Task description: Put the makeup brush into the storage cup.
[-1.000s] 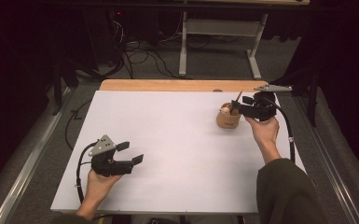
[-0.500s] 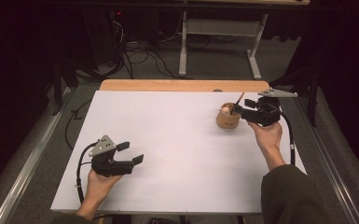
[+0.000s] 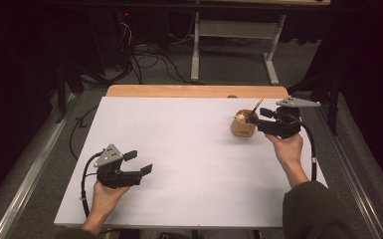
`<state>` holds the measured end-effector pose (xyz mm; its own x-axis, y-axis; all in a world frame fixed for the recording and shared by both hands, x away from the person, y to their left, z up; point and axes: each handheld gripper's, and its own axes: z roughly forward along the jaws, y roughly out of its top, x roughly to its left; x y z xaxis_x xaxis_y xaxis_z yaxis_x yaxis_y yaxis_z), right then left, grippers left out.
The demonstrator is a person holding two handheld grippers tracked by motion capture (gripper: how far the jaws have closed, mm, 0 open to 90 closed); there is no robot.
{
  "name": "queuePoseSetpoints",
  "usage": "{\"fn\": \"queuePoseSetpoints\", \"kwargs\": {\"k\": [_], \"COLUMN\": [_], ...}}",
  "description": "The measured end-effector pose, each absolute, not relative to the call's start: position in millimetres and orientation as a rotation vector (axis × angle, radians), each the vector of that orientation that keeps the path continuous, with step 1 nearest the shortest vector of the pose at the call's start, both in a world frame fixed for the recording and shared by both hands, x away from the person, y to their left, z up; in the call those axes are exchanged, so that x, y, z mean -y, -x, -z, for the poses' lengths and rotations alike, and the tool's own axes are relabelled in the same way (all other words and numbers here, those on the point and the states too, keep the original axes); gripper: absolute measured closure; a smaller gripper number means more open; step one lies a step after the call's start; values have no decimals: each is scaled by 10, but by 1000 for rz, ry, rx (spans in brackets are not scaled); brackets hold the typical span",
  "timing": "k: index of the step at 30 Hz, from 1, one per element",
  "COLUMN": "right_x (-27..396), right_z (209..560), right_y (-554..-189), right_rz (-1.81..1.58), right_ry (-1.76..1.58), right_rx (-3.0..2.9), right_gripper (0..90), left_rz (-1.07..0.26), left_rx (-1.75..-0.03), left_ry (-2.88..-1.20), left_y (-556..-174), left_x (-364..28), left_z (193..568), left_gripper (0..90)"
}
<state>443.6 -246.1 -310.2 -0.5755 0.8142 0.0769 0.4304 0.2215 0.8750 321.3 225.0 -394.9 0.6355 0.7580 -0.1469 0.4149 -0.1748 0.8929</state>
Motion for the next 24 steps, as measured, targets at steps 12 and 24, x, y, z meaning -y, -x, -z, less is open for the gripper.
{"fn": "queuePoseSetpoints", "kwargs": {"k": [12, 24], "right_x": [2509, 2559], "right_z": [3110, 3115], "right_y": [-4298, -4137], "right_rz": [-1343, -1384], "right_ry": [-1135, -1117], "right_rx": [-2098, -2094], "right_gripper": [436, 435], "left_rz": [-401, -402], "left_rx": [-944, -943], "left_ry": [-1801, -1800], "left_y": [-3216, -3213], "left_x": [-2250, -2256], "left_z": [3950, 3947], "left_gripper": [226, 226]}}
